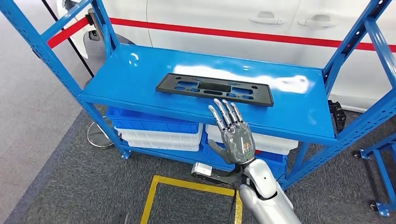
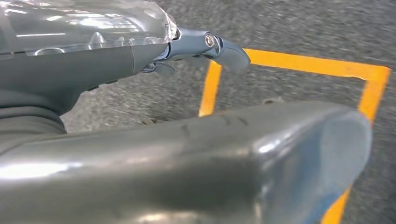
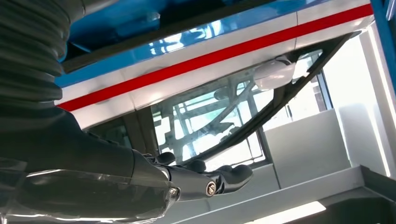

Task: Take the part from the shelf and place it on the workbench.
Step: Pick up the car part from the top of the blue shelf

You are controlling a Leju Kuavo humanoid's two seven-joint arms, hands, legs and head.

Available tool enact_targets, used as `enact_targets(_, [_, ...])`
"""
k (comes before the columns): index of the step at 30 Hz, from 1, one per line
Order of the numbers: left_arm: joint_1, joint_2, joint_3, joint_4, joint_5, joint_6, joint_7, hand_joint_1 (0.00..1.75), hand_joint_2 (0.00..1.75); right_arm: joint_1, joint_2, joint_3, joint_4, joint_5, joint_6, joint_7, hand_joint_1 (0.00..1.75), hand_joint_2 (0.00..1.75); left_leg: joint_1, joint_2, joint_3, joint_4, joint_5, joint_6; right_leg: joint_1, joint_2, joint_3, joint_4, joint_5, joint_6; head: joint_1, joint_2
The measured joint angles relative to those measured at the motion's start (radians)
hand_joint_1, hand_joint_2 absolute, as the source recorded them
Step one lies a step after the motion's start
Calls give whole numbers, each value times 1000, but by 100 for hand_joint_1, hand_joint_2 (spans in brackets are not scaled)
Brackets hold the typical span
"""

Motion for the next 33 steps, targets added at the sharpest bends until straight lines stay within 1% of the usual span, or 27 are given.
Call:
enact_targets(1, [0, 0, 0, 0, 0, 0, 0, 0, 0, -1, 6, -11, 11, 9, 0, -2, 0, 175, 3, 0, -42, 59, -22, -4, -1, 1, 6, 0, -7, 0, 0, 0])
enact_targets(2, [2, 0, 0, 0, 1, 0, 0, 0, 0, 0, 12, -21, 21, 18, 0, -5, 0, 175, 7, 0, -76, 96, -34, -8, -2, 2, 14, 0, -15, 1, 0, 0])
enact_targets(3, [4, 0, 0, 0, 1, 0, 0, 0, 0, 1, 17, -33, 31, 27, 0, -8, 0, 175, 10, 0, -99, 106, -28, -12, -3, 4, 25, 0, -24, 4, 0, 0])
enact_targets(4, [6, 0, 0, 0, 1, 1, 0, 0, 0, 1, 22, -44, 39, 34, 0, -11, 0, 175, 13, 1, -101, 76, 3, -15, -5, 6, 37, 0, -32, 7, 0, 0])
enact_targets(6, [9, 1, 0, 1, 2, 2, 0, 0, 0, 1, 31, -67, 51, 48, 0, -17, 0, 175, 18, 1, -75, -50, 102, -20, -10, 8, 62, 0, -52, 18, 0, 0])
enact_targets(7, [9, 1, 0, 2, 2, 2, 0, 0, 0, 1, 35, -78, 56, 54, 0, -18, 0, 175, 16, 2, -60, -109, 129, -18, -11, 9, 70, 1, -60, 25, 0, 0])
enact_targets(8, [9, 1, 1, 3, 2, 2, 0, 0, 0, 2, 39, -89, 60, 61, -1, -18, 0, 175, 14, 2, -51, -145, 146, -12, -10, 9, 75, 1, -68, 33, 0, 0])
enact_targets(11, [8, 1, 2, 5, 3, 3, 0, 0, 0, 6, 46, -122, 70, 82, -2, -13, 0, 175, 10, 2, -39, -163, 139, 19, -7, 8, 83, 3, -79, 53, 0, 0])
enact_targets(12, [9, 1, 2, 5, 3, 4, 0, 0, 0, 7, 47, -131, 72, 86, -3, -11, 0, 175, 11, 2, -31, -165, 136, 26, -8, 7, 80, 18, -79, 57, 1, 0])
enact_targets(13, [9, 1, 2, 5, 4, 5, 0, 0, 0, 7, 48, -141, 73, 88, -3, -9, 0, 175, 10, 1, -22, -168, 133, 33, -9, 5, 62, 51, -81, 60, 1, 0])
enact_targets(14, [9, 1, 3, 5, 4, 6, 0, 0, 0, 8, 48, -152, 75, 89, -3, -6, 0, 175, 10, 1, -13, -170, 129, 38, -10, 3, 30, 103, -89, 62, 1, 0])
enact_targets(15, [8, 1, 3, 5, 3, 6, 0, 0, 0, 10, 48, -162, 78, 89, -4, -1, 0, 175, 7, 0, -6, -171, 122, 44, -9, 2, -14, 169, -104, 62, 1, 0])
enact_targets(16, [7, 1, 3, 5, 2, 6, 0, 0, 0, 14, 48, -173, 81, 90, -4, 4, 0, 175, 5, -1, 1, -171, 115, 48, -8, 1, -62, 231, -127, 62, 1, 0])
enact_targets(17, [8, 1, 4, 5, 1, 6, 0, 0, 0, 20, 47, -182, 84, 91, -4, 9, 0, 175, 1, -3, 10, -171, 107, 51, -5, 1, -102, 274, -146, 59, 1, 0])
enact_targets(18, [8, 1, 4, 5, 0, 6, 0, 0, 0, 26, 47, -191, 88, 92, -4, 14, 0, 175, -3, -4, 21, -172, 98, 54, -1, 1, -129, 288, -152, 54, 1, 0])
enact_targets(19, [9, 1, 4, 5, -1, 5, 0, 0, 0, 31, 47, -198, 90, 94, -4, 21, 0, 175, -9, -5, 35, -172, 88, 56, 4, 1, -138, 267, -135, 45, 1, 0])
enact_targets(20, [10, 1, 4, 5, -1, 3, 0, 0, 0, 36, 47, -206, 92, 97, -4, 28, 0, 175, -15, -6, 50, -172, 78, 57, 11, 1, -132, 217, -96, 32, 1, 0])
enact_targets(21, [11, 1, 4, 5, -2, 2, 0, 0, 0, 39, 46, -213, 93, 99, -4, 37, 0, 175, -19, -6, 62, -173, 67, 59, 21, 1, -117, 149, -39, 14, 1, 0])
enact_targets(22, [10, 0, 4, 6, -2, -1, 0, 0, 0, 42, 45, -221, 94, 102, -4, 46, 0, 175, -23, -7, 74, -175, 58, 58, 30, 3, -103, 89, 7, -1, 0, 0])
enact_targets(23, [8, -2, 4, 6, -3, -3, 0, 0, 0, 45, 43, -227, 94, 104, -4, 54, 0, 175, -26, -8, 81, -177, 50, 56, 38, 4, -91, 47, 40, -11, 0, 0])
enact_targets(24, [7, -3, 4, 7, -3, -6, 0, 0, 0, 49, 41, -233, 94, 107, -4, 62, 0, 175, -26, -9, 89, -178, 46, 53, 43, 6, -83, 22, 59, -16, 0, 0])
enact_targets(26, [5, -2, 4, 7, -5, -12, 0, 0, 0, 57, 37, -242, 94, 112, -5, 73, 0, 175, -27, -10, 94, -172, 52, 42, 41, 9, -68, 5, 59, -16, 0, 0])
enact_targets(27, [6, -1, 4, 7, -5, -14, 0, 0, 0, 60, 35, -246, 94, 113, -5, 77, 0, 175, -27, -10, 91, -156, 56, 36, 37, 10, -56, -6, 60, -17, 0, 0])
enact_targets(29, [5, 0, 4, 7, -6, -15, 0, 0, 0, 64, 33, -251, 94, 114, -5, 80, 0, 175, -24, -10, 55, -86, 43, 23, 27, 10, -33, -21, 55, -19, -1, 0])
enact_targets(31, [4, 2, 4, 7, -9, -13, 2, 0, 0, 69, 30, -253, 94, 121, -5, 87, 0, 175, -11, -9, -11, 17, -6, 7, 22, 10, -23, -25, 47, -18, 0, 0])
enact_targets(32, [4, 2, 3, 7, -14, -12, 2, 0, 0, 73, 29, -254, 94, 127, -5, 95, 0, 175, -4, -9, -42, 57, -29, -1, 20, 10, -19, -24, 43, -15, 0, 0])
enact_targets(33, [4, 3, 2, 7, -18, -12, 3, 0, 0, 78, 26, -256, 94, 134, -5, 104, 0, 175, 2, -9, -63, 73, -37, -8, 16, 11, -16, -23, 38, -11, 0, 0])
